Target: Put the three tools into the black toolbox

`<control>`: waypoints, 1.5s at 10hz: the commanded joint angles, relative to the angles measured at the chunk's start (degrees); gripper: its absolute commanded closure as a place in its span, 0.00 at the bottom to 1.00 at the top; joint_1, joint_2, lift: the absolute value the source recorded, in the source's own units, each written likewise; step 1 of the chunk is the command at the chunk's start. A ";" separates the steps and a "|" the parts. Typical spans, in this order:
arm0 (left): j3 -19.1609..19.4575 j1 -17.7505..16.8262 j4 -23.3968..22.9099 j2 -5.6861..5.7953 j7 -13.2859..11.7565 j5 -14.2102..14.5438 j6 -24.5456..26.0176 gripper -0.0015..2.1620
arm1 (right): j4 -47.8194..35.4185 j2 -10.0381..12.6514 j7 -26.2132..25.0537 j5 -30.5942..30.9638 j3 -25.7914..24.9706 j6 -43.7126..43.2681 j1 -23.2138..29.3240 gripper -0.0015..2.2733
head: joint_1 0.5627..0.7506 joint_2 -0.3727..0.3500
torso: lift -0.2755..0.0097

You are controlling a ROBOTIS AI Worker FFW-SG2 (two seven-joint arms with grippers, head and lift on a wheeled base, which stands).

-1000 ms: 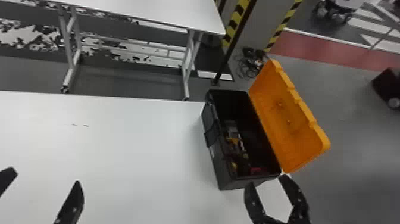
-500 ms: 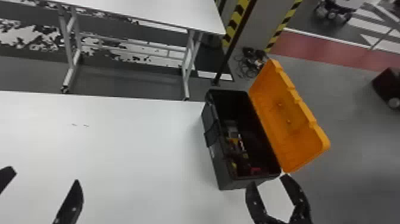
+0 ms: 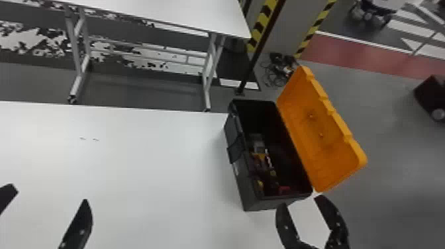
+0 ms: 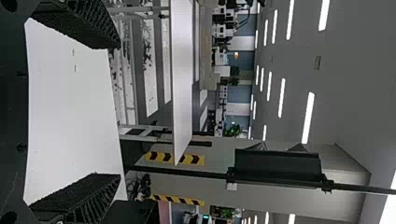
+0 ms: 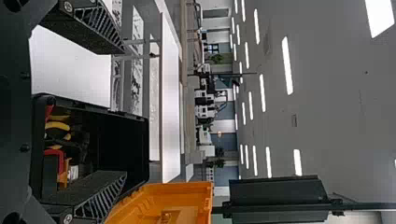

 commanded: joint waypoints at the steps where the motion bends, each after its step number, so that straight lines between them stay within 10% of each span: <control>1: 0.00 0.00 -0.16 0.01 0.00 0.00 0.00 0.00 | -0.03 0.05 0.00 -0.13 -0.14 -0.39 0.25 0.04 | 0.70 0.03 | 0.79; 15: -0.09 0.62 -0.25 -0.25 0.44 -0.26 -0.70 0.01 | 0.76 0.05 1.06 -2.07 -0.40 -5.31 1.22 0.03 | 0.70 0.03 | 0.79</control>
